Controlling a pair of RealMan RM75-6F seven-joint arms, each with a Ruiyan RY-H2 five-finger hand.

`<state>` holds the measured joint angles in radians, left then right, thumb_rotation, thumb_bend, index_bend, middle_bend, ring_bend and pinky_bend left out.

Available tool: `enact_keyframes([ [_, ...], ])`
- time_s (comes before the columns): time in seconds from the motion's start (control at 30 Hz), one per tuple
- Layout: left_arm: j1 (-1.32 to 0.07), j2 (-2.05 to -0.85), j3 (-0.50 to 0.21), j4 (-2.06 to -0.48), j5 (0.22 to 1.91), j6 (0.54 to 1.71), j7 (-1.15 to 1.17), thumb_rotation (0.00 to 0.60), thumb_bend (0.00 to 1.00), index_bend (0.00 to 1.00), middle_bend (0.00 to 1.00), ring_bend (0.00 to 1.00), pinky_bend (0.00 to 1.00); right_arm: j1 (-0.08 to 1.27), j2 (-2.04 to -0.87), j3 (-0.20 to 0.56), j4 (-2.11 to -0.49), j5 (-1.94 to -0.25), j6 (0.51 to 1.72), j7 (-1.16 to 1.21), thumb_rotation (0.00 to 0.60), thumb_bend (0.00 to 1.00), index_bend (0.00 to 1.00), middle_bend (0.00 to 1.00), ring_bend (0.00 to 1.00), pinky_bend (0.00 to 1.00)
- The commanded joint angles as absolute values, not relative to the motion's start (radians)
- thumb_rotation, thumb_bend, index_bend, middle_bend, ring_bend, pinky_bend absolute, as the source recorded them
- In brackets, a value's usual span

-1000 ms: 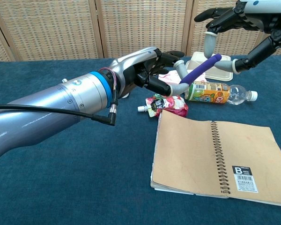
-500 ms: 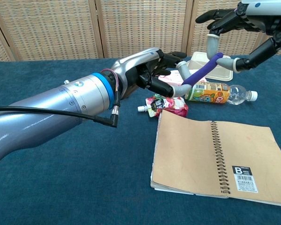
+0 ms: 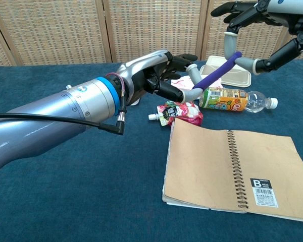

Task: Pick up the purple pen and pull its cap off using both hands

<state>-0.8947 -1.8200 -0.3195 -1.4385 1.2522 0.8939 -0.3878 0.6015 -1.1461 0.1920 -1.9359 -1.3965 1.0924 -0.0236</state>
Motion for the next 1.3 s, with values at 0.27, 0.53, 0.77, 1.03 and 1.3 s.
enact_keyframes([
  [0.27,-0.886,-1.803,-0.320,-1.410,1.248,0.908,-0.359,0.600,0.57,0.76,0.00,0.00,0.00,0.582,-1.152,0.184,-1.888,-1.467,1.150,0.004,0.600,0.75,0.81,0.00,0.00,0.00],
  [0.53,-0.856,-1.734,-0.326,-1.366,1.232,0.919,-0.351,0.600,0.57,0.77,0.00,0.00,0.00,0.551,-1.119,0.181,-1.809,-1.507,1.203,0.066,0.600,0.76,0.81,0.00,0.00,0.00],
  [0.77,-0.779,-1.587,-0.306,-1.326,1.251,0.939,-0.417,0.600,0.57,0.77,0.00,0.00,0.00,0.516,-1.095,0.159,-1.681,-1.515,1.228,0.097,0.600,0.76,0.81,0.00,0.00,0.00],
  [1.03,-0.696,-1.465,-0.260,-1.234,1.307,0.980,-0.517,0.600,0.57,0.77,0.00,0.00,0.00,0.479,-1.099,0.122,-1.562,-1.555,1.269,0.112,0.600,0.76,0.81,0.00,0.00,0.00],
  [1.3,-0.630,-1.395,-0.210,-1.127,1.370,1.036,-0.613,0.600,0.57,0.75,0.00,0.00,0.00,0.452,-1.102,0.097,-1.530,-1.580,1.295,0.129,0.600,0.76,0.82,0.00,0.00,0.00],
])
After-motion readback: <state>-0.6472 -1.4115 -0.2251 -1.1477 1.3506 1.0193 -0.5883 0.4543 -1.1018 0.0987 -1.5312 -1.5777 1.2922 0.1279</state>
